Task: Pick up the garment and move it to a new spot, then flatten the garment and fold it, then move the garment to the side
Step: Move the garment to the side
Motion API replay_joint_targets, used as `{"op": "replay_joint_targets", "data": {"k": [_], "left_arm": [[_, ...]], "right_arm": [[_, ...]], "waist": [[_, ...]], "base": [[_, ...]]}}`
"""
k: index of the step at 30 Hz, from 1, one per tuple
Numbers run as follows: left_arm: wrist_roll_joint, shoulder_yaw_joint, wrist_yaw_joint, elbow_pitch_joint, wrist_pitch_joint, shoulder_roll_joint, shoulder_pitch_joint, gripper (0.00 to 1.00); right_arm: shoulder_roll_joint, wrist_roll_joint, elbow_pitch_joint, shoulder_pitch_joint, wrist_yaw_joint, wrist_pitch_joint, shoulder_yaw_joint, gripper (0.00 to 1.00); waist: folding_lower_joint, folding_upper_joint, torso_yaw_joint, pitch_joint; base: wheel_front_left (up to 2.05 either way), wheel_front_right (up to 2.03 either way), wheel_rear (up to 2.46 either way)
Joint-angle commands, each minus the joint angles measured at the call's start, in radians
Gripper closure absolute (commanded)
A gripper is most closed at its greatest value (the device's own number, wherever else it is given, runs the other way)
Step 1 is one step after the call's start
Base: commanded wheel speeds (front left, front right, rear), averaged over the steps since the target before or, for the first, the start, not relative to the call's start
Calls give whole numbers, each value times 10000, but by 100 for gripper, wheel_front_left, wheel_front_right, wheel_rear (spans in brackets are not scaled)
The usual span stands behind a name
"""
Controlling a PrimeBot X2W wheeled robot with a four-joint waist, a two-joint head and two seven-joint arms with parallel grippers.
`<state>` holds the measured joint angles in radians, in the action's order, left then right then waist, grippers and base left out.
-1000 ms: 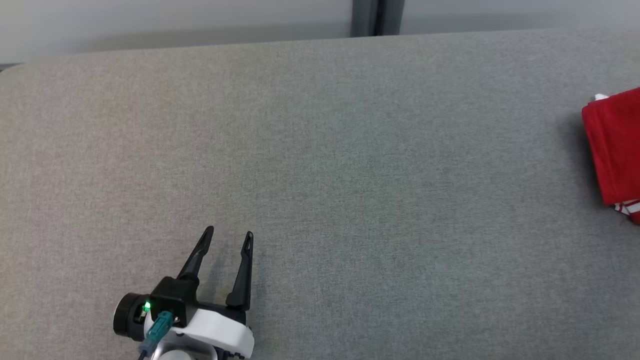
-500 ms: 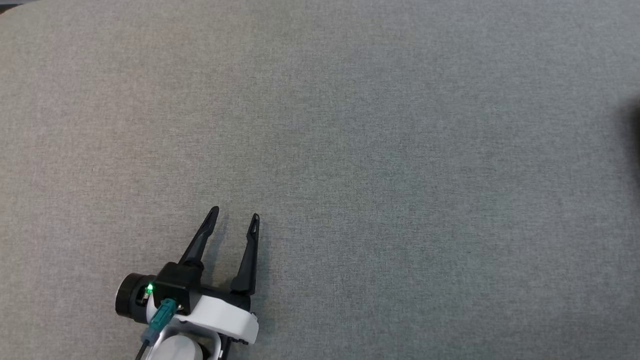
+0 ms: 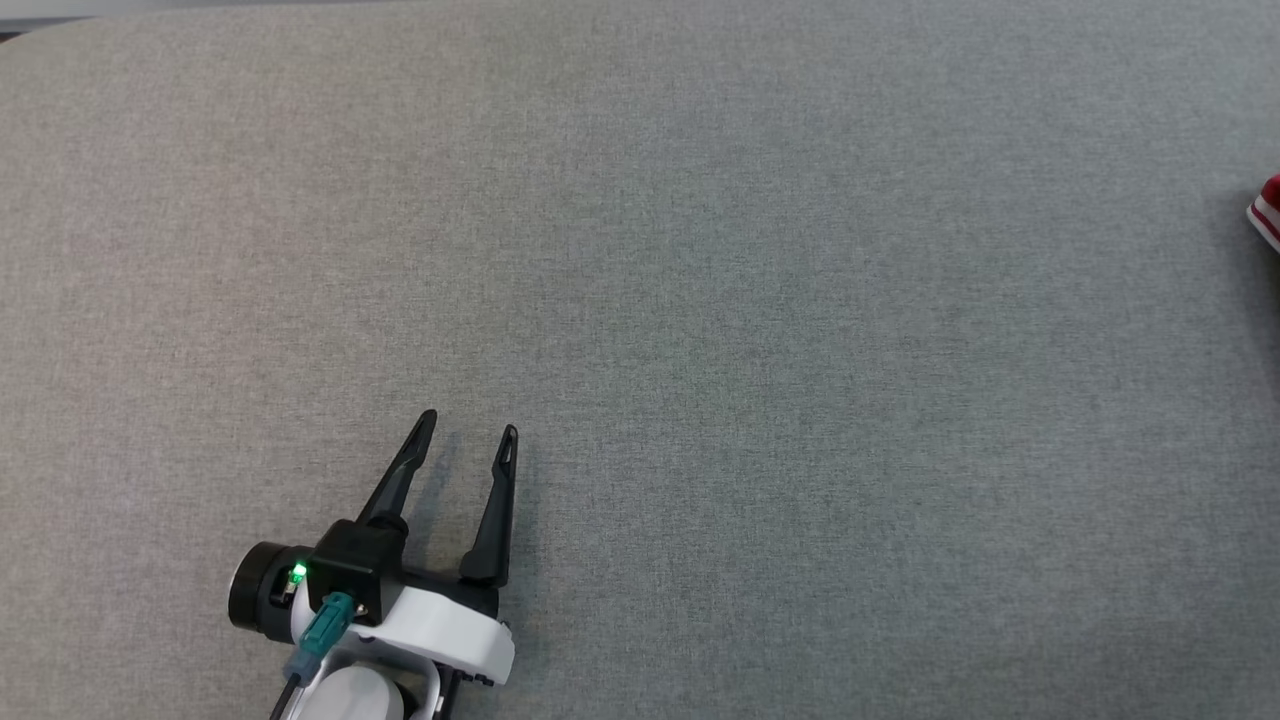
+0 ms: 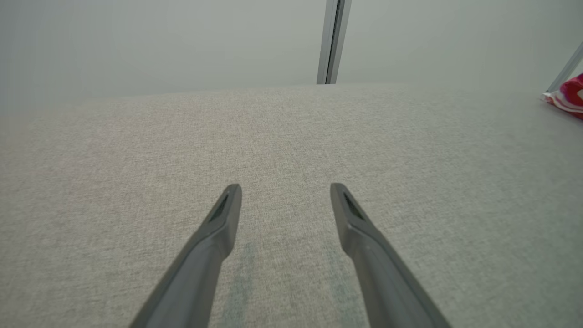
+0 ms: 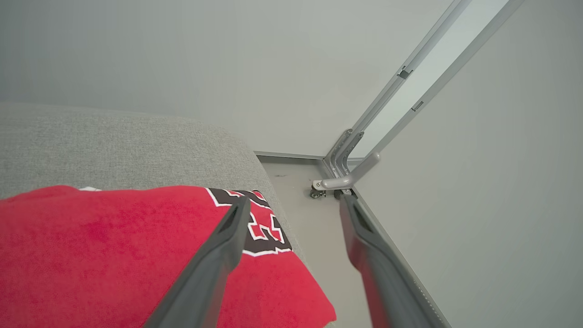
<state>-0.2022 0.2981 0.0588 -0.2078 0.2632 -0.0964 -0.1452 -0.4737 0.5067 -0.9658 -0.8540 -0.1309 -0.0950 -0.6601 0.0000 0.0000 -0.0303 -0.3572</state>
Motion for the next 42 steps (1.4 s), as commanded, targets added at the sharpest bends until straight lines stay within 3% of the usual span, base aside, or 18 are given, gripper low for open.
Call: {"op": "replay_joint_targets", "data": {"k": [1, 9, 15, 20, 32, 42], "left_arm": [[62, -6, 47, -32, 16, -77, -120, 0], [-125, -177, 131, 47, 16, -75, -43, 0], [-397, -347, 21, -25, 16, -53, 92, 0], [-741, -551, 243, -290, -29, 12, 313, 0], [-1433, -809, 318, -699, -93, -12, 1282, 0], [-1558, -1194, 593, -703, -4, -46, 2023, 0]], "right_arm": [[85, 115, -86, -135, 1, -160, 18, 0], [567, 101, -707, -398, 1, -1001, 315, 0], [1008, -524, -1142, -548, 1, -1550, 760, 0], [1589, -1326, -1197, -191, 1, -1715, 1617, 0], [3583, -4141, 2206, 3117, 1, -1705, 4074, 0], [4199, -5058, 4933, 5874, 1, -1697, 5394, 0]], "waist": [[0, 0, 41, 72], [0, 0, 128, 727], [0, 0, 125, 1528], [0, 0, 175, 2388], [0, 0, 473, 3901], [0, 0, 406, 4157]], "base": [[0, 0, 0], [0, 0, 0], [0, 0, 0], [0, 0, 0], [0, 0, 0], [0, 0, 0]]}}
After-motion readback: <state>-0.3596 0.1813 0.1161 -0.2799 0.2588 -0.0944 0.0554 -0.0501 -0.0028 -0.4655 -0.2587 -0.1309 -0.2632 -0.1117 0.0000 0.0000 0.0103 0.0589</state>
